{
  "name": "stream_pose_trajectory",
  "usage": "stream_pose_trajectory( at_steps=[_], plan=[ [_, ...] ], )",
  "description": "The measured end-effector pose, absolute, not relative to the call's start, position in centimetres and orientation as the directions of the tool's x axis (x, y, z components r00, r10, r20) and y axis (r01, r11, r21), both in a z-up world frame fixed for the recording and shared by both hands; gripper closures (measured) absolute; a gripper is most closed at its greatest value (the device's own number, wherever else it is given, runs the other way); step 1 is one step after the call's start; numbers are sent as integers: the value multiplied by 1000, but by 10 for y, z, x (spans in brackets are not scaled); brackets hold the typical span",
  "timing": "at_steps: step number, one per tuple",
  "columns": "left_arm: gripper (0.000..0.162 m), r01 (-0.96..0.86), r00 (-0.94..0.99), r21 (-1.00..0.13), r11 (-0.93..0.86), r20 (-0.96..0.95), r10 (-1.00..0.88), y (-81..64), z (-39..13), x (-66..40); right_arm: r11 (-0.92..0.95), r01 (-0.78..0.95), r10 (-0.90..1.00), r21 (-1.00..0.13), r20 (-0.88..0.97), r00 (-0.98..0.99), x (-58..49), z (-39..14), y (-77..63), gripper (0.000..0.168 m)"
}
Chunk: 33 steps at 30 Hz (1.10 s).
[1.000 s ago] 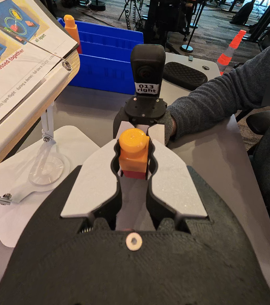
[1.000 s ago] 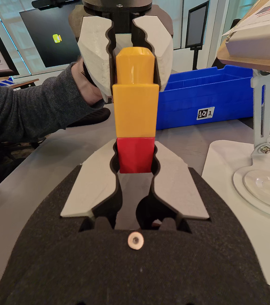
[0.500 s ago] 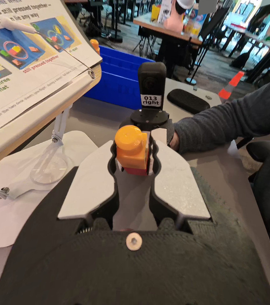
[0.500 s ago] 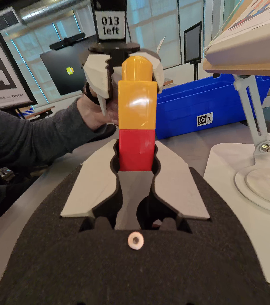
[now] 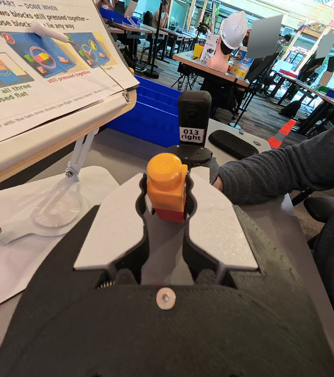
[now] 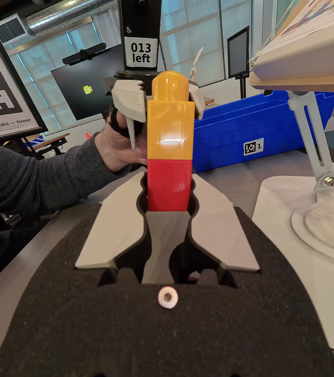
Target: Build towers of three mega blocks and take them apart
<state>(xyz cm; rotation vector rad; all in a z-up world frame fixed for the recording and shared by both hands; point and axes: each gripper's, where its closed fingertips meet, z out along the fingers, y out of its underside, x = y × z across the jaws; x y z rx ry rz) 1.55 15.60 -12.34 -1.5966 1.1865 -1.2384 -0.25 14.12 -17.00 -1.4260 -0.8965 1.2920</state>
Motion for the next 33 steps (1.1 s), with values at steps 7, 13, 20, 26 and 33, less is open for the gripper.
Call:
stream_pose_trajectory(
  at_steps=[7,13,20,26,33],
  plan=[
    [127,-244,82,-943,-225,211,-974,153,-125,14,-249,-65,954,-966,-257,156,-4,-172,139,133],
    [128,-293,72,-932,-214,202,-977,150,-126,11,-264,-97,953,-960,-275,128,-2,-168,139,132],
    [128,-444,63,-878,-178,168,-984,143,-143,15,-277,-98,955,-956,-286,84,-3,-167,134,131],
    [128,-464,58,-871,-164,155,-986,139,-146,22,-260,-68,961,-963,-265,82,-6,-170,131,133],
    [122,-449,199,-880,-156,72,-977,158,-119,-33,-276,-94,956,-956,-284,78,-2,-167,133,132]
  ],
)
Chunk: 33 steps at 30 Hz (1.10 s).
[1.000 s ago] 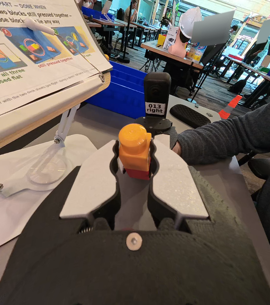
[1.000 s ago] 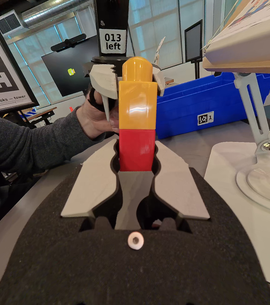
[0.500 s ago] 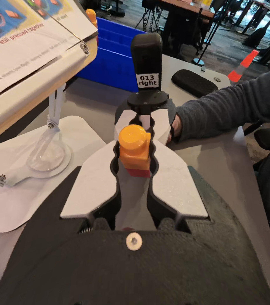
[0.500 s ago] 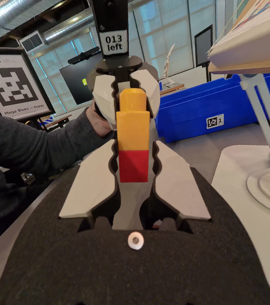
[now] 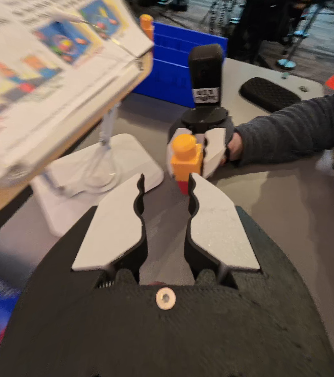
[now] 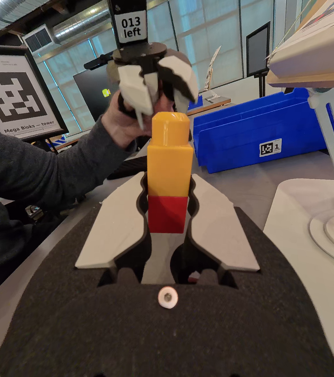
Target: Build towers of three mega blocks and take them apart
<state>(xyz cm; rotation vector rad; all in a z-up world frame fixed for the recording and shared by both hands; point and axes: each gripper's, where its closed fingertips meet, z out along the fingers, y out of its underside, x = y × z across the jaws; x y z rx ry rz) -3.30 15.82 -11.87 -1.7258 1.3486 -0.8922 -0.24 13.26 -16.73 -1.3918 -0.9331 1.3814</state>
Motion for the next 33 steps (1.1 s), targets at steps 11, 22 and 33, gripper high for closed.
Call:
stream_pose_trajectory(
  at_steps=[11,22,33],
  plan=[
    [121,-627,560,-743,-235,-220,-799,261,-100,-199,-264,-67,961,-962,-268,66,-5,-169,129,133],
    [122,-689,579,-640,-341,-202,-790,318,-175,-212,-260,-56,963,-964,-263,63,-6,-170,127,133],
    [120,-832,468,-435,-344,-216,-857,344,-236,-216,-262,-58,962,-963,-265,60,-5,-170,126,133]
  ],
)
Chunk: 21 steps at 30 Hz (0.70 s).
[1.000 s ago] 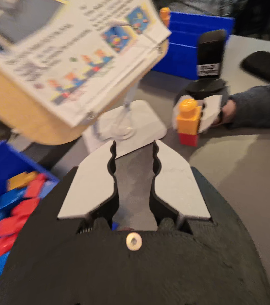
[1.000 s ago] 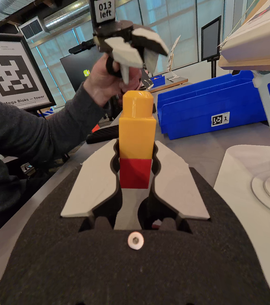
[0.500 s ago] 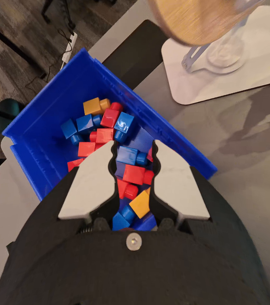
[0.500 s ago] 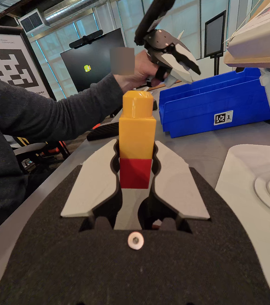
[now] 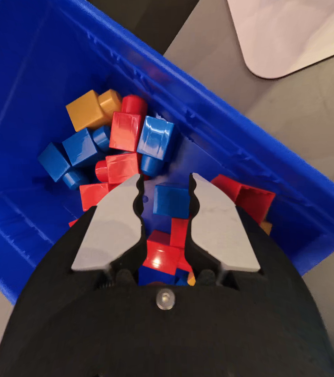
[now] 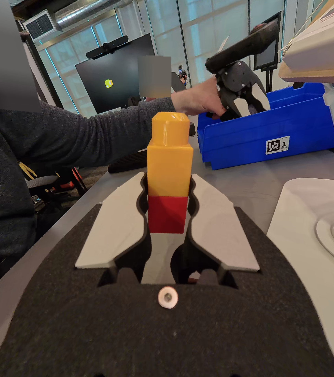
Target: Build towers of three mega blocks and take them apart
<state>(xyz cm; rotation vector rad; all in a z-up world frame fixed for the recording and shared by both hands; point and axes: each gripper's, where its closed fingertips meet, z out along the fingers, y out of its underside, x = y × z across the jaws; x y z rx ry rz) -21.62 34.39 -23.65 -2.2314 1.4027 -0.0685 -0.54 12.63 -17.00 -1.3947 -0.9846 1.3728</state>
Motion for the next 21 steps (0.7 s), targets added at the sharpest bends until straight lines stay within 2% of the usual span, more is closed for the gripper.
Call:
stream_pose_trajectory(
  at_steps=[3,8,12,18,21],
  plan=[
    [123,-832,449,-440,-339,-173,-877,348,-246,-212,-264,-61,962,-963,-267,57,-5,-170,126,133],
    [123,-876,414,-358,-322,-217,-884,361,-262,-216,-262,-62,962,-963,-266,56,-5,-170,126,132],
    [127,-886,394,-350,-304,-223,-892,367,-263,-216,-261,-62,963,-963,-265,56,-5,-170,126,133],
    [119,-908,358,-326,-263,-280,-891,374,-266,-220,-264,-65,962,-962,-268,54,-5,-169,126,133],
    [118,-913,330,-327,-244,-239,-913,370,-268,-217,-262,-63,963,-963,-266,53,-5,-169,126,132]
  ],
)
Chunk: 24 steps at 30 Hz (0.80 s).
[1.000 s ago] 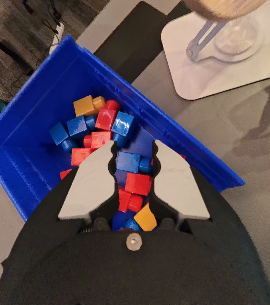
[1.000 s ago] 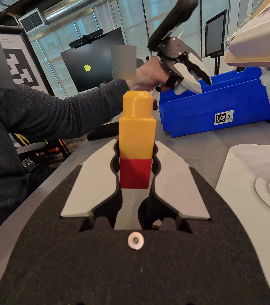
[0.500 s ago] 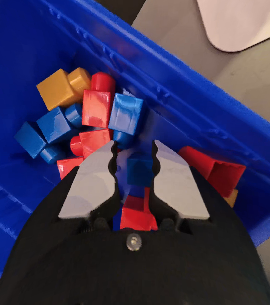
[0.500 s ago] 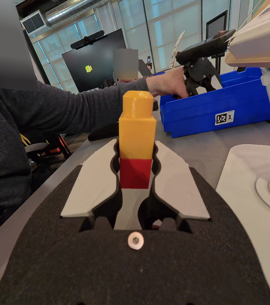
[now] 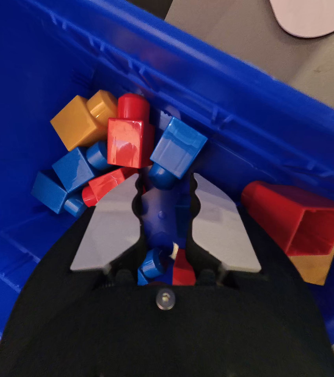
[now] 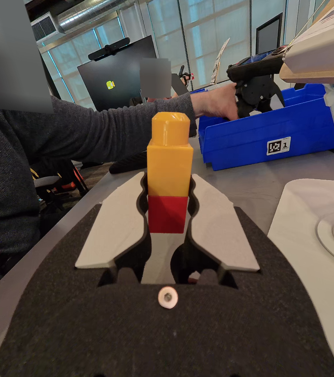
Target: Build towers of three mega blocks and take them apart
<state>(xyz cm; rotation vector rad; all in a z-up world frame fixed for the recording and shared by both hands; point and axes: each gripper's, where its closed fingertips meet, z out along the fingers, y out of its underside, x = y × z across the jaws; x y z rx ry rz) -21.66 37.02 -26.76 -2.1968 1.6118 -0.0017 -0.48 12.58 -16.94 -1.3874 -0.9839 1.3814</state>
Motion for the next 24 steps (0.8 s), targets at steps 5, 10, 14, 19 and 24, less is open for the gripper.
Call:
stream_pose_trajectory(
  at_steps=[5,10,14,19,24],
  plan=[
    [100,-925,281,-319,-206,-211,-936,372,-269,-212,-263,-62,963,-963,-266,50,-5,-169,125,133],
    [115,-923,217,-355,-148,-161,-963,364,-269,-206,-264,-64,963,-962,-267,46,-5,-169,125,133],
    [112,-925,191,-359,-124,-157,-969,356,-269,-204,-265,-65,962,-962,-268,45,-5,-169,125,133],
    [110,-910,213,-386,-153,-116,-970,361,-269,-198,-265,-63,962,-962,-268,45,-5,-169,125,133],
    [120,-937,173,-324,-130,-106,-979,357,-273,-199,-267,-65,962,-962,-270,43,-5,-169,125,133]
  ],
)
